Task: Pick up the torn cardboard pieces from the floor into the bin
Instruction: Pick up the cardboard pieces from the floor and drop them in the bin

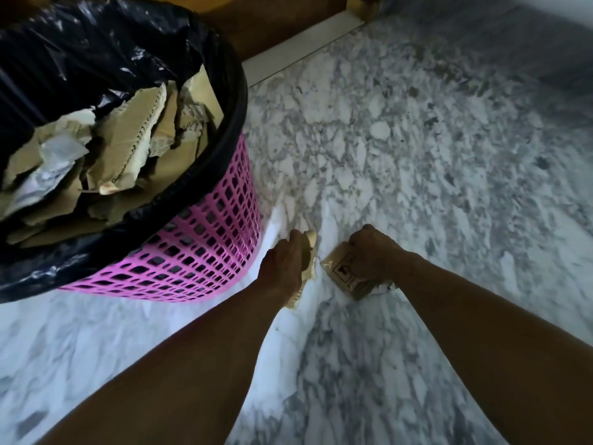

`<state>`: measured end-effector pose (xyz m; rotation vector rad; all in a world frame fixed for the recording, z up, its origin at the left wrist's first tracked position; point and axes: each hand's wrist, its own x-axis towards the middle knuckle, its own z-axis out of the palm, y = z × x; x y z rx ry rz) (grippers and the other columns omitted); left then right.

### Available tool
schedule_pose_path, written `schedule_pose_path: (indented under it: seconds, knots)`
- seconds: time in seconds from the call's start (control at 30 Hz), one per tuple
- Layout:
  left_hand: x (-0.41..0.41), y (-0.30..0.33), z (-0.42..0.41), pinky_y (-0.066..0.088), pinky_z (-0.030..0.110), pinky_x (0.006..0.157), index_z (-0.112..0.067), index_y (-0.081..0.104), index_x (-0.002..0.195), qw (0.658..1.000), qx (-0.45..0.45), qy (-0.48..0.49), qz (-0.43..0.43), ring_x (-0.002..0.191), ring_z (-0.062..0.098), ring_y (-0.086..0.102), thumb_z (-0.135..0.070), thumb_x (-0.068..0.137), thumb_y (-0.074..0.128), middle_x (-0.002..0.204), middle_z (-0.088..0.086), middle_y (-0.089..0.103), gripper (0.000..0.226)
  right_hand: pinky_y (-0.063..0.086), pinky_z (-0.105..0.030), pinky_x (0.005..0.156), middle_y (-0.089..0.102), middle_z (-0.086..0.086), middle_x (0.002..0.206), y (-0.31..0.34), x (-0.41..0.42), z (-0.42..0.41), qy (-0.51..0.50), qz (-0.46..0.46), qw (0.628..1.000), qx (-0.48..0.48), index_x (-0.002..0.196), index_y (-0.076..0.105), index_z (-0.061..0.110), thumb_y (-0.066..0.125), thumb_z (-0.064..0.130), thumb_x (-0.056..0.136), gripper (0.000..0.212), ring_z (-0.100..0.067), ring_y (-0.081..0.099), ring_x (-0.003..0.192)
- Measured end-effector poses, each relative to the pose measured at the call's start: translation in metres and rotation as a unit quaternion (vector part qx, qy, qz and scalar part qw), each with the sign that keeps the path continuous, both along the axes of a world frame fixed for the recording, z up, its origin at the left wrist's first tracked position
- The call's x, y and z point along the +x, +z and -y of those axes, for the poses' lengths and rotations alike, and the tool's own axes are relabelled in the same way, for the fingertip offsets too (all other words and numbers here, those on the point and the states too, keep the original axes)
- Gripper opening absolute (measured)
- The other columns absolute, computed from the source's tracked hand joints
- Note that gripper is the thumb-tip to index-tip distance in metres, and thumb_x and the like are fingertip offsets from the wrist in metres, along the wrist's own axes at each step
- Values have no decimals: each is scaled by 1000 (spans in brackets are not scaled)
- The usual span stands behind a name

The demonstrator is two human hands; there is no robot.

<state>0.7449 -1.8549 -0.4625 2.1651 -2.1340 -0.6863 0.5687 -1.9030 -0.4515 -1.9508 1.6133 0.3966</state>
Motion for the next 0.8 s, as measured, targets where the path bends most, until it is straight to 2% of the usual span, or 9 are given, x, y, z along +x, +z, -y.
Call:
schedule_pose_path:
  seconds: [0.17, 0.23, 0.3, 0.37, 0.47, 0.53, 0.63, 0.73, 0.8]
  knots:
    - [-12, -6, -26, 52, 45, 83, -12, 32, 129, 998, -10, 34, 59, 114, 30, 46, 1, 81, 61, 120, 10, 51, 58, 49, -34, 80, 59, -8, 117, 5, -2, -21, -16, -16, 999, -31, 119, 57, 13, 63, 28, 85, 38, -27, 60, 104]
    - [-9, -9, -30, 51, 43, 86, -11, 30, 133, 997, -5, 45, 60, 115, 30, 48, -1, 82, 62, 123, 10, 52, 61, 51, -34, 79, 63, -7, 113, 7, -6, -29, -33, -14, 999, -32, 119, 56, 16, 63, 29, 84, 38, -25, 62, 98]
    - [-4, -10, -32, 48, 39, 90, -9, 31, 132, 997, 3, 71, 6, 114, 31, 54, -2, 85, 58, 125, 13, 54, 55, 47, -31, 73, 65, -7, 109, 6, -10, -37, -47, -9, 999, -25, 116, 56, 16, 63, 27, 83, 35, -23, 59, 89]
    - [-1, -8, -37, 44, 34, 87, -8, 34, 129, 997, 4, 68, -20, 111, 30, 58, -4, 86, 55, 121, 13, 58, 47, 44, -29, 72, 64, -8, 110, 7, -15, -47, -68, 1, 997, -23, 118, 56, 15, 64, 26, 82, 38, -25, 61, 93]
    - [4, -3, -40, 43, 34, 81, -10, 37, 122, 998, 6, 58, 4, 105, 30, 62, -11, 86, 59, 112, 12, 63, 43, 44, -28, 72, 63, -9, 112, 6, -22, -59, -85, 17, 996, -17, 118, 54, 13, 63, 26, 84, 38, -28, 61, 101]
    - [9, 0, -41, 45, 36, 83, -10, 39, 119, 999, 17, 48, 13, 103, 30, 62, -13, 83, 65, 108, 12, 64, 44, 42, -28, 71, 61, -8, 102, 8, -26, -66, -90, 25, 996, -4, 106, 54, 13, 64, 25, 83, 27, -28, 62, 99]
    - [17, 5, -39, 50, 36, 82, -8, 42, 117, 994, 47, 80, -65, 101, 30, 62, -14, 77, 71, 107, 10, 64, 50, 39, -25, 64, 53, -4, 94, 11, -32, -74, -107, 30, 994, 22, 95, 48, 15, 65, 26, 83, 23, -24, 57, 89]
    - [22, 12, -35, 52, 36, 80, -11, 46, 116, 981, 53, 131, -135, 99, 28, 60, -15, 69, 79, 106, 8, 62, 58, 35, -24, 56, 57, -9, 102, 11, -40, -81, -110, 33, 993, 35, 105, 54, 11, 65, 23, 84, 27, -21, 51, 83]
    - [24, 12, -34, 52, 35, 81, -13, 48, 117, 973, 69, 145, -164, 99, 26, 59, -12, 66, 80, 107, 6, 61, 61, 38, -24, 65, 59, -9, 109, 9, -45, -85, -118, 35, 992, 34, 116, 55, 9, 65, 23, 86, 35, -24, 55, 91]
